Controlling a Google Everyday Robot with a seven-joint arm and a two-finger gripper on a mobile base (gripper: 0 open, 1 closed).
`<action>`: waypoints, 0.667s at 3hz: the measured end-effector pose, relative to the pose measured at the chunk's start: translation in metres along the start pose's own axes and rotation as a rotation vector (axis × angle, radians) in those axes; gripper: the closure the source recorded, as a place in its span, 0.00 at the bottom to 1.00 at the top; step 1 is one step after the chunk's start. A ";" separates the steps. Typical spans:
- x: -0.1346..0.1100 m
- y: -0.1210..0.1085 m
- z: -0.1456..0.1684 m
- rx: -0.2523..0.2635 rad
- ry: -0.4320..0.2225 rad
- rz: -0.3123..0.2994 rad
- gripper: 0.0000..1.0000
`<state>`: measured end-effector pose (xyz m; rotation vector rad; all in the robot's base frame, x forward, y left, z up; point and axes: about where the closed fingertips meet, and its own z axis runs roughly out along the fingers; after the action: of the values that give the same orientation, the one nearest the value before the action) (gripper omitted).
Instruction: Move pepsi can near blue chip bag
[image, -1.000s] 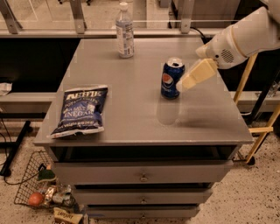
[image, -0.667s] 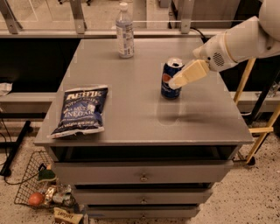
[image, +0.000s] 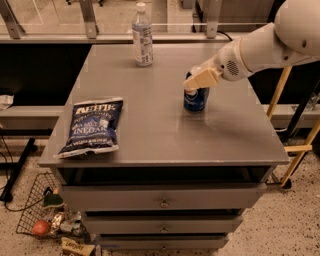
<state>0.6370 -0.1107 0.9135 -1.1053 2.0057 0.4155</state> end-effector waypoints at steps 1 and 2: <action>-0.016 0.008 -0.004 -0.005 -0.037 -0.025 0.65; -0.047 0.024 -0.024 -0.032 -0.115 -0.106 0.88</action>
Offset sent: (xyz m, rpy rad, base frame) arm -0.0380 0.0417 0.0979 0.0876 -0.2360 0.2220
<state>0.6198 -0.0848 0.9625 -1.1754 1.8370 0.4476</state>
